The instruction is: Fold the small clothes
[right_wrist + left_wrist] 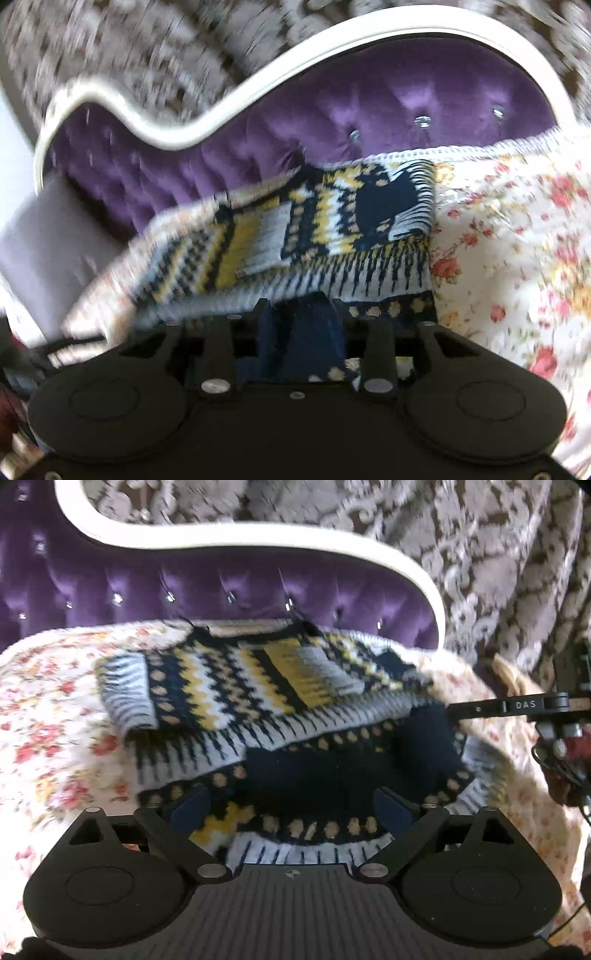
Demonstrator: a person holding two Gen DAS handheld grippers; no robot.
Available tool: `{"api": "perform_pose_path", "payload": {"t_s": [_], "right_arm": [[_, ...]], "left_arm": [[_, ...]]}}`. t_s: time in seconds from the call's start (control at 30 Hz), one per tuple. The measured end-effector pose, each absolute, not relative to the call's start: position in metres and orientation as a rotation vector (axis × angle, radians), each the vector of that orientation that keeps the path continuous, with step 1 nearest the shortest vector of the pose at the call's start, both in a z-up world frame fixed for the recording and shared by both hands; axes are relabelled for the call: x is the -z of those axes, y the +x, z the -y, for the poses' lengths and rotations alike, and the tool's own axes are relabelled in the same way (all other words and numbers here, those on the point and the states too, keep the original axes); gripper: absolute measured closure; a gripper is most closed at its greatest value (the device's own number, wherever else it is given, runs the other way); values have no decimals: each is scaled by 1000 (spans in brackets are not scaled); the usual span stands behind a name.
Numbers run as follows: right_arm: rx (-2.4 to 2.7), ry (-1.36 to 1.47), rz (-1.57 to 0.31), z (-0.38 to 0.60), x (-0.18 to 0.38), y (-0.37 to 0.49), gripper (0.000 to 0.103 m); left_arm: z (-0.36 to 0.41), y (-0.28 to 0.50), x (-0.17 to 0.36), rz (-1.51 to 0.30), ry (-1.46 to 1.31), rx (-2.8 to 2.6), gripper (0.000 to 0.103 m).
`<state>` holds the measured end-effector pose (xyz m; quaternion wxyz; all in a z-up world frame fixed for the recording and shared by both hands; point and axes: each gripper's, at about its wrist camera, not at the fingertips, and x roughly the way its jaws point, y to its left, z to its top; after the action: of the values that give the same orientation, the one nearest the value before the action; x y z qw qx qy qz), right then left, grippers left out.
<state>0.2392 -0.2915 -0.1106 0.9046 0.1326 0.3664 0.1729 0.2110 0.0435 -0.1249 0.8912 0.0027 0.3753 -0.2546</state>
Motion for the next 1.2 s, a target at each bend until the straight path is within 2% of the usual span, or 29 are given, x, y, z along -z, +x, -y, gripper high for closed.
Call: {"api": "perform_pose_path", "payload": {"t_s": [0.13, 0.3, 0.4, 0.5, 0.77, 0.8, 0.83, 0.87, 0.9, 0.93, 0.97, 1.2], "right_arm": [[-398, 139, -791, 277, 127, 247, 55], [-448, 107, -783, 273, 138, 247, 43], [-496, 143, -774, 275, 140, 247, 33], [-493, 114, -752, 276, 137, 245, 33], [-502, 96, -777, 274, 145, 247, 30], [-503, 91, -773, 272, 145, 246, 33], [-506, 96, -771, 271, 144, 245, 49], [-502, 104, -777, 270, 145, 246, 82], [-505, 115, -788, 270, 145, 246, 82], [-506, 108, -780, 269, 143, 243, 83], [-507, 84, -767, 266, 140, 238, 84], [-442, 75, -628, 272, 99, 209, 86]], "left_arm": [[-36, 226, 143, -863, 23, 536, 8], [-31, 230, 146, -847, 67, 563, 9], [-30, 230, 145, -844, 68, 565, 10], [-33, 230, 144, -843, 66, 564, 18], [-31, 239, 142, -860, -12, 537, 20], [-29, 238, 143, -848, -14, 522, 31], [-27, 237, 143, -836, -10, 496, 55], [-26, 235, 142, -824, -1, 479, 69], [-26, 233, 140, -816, -7, 474, 90], [-28, 230, 139, -817, -27, 465, 96], [-31, 227, 136, -810, -38, 457, 97], [-43, 189, 92, -593, 18, 371, 98]]}}
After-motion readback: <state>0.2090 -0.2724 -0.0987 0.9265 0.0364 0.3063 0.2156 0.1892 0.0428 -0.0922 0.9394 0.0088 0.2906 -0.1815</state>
